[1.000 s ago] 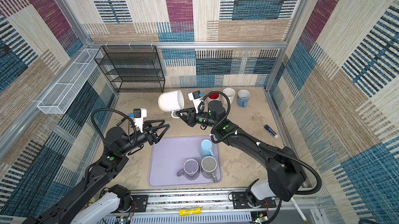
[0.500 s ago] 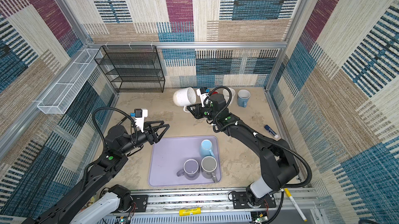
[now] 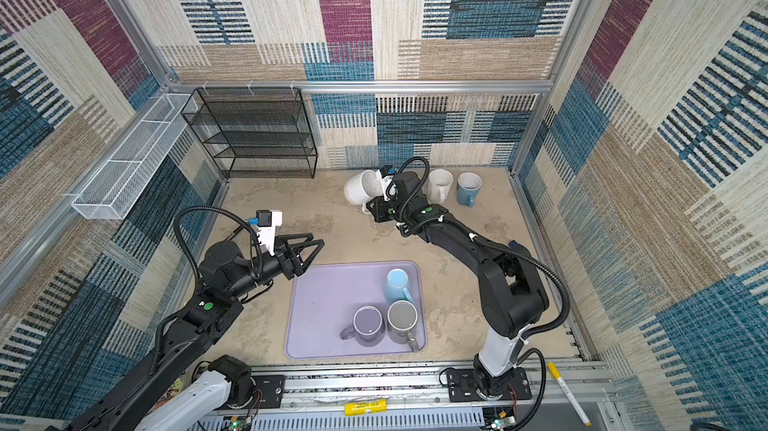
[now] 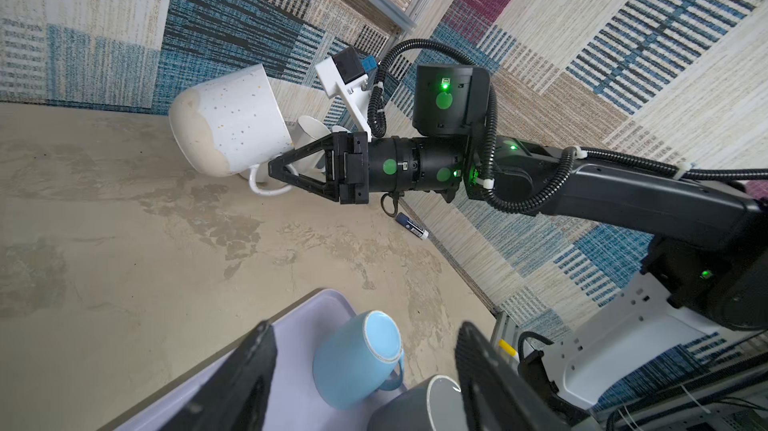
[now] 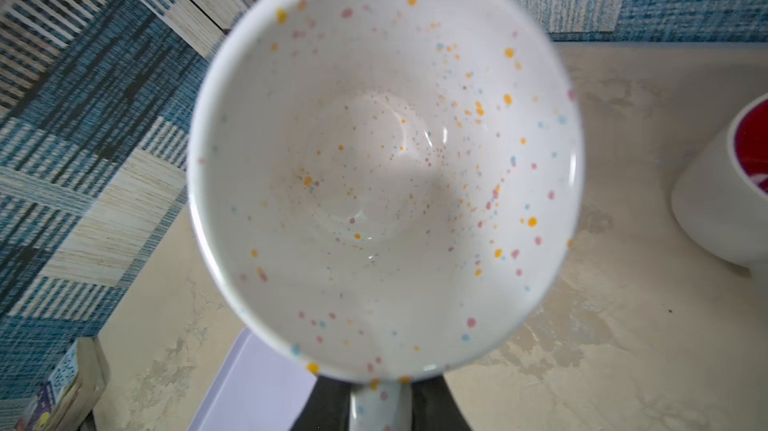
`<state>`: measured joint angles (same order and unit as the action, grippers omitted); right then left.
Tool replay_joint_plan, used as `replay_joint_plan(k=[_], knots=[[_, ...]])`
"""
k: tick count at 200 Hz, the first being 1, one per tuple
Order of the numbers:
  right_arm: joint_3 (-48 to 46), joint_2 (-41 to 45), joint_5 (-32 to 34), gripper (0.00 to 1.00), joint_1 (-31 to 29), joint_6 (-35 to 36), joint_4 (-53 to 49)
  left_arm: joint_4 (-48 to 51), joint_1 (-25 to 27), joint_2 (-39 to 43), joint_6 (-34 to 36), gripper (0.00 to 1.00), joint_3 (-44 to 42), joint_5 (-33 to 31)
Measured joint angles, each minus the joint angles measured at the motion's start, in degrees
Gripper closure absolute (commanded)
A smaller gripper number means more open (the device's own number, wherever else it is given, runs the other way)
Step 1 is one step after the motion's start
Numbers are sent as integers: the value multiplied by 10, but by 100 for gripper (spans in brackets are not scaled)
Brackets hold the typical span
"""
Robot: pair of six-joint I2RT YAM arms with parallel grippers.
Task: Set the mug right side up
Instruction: 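Lower the cream speckled mug upright beside the red-lined mug with the right gripper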
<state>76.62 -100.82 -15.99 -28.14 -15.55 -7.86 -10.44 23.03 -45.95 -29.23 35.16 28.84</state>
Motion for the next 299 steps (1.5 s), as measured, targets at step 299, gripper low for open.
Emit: replay_joint_plan(k=[299], knots=[[386,-313,292,100,4,50,-299,89,0,40,48,33,34,-2]])
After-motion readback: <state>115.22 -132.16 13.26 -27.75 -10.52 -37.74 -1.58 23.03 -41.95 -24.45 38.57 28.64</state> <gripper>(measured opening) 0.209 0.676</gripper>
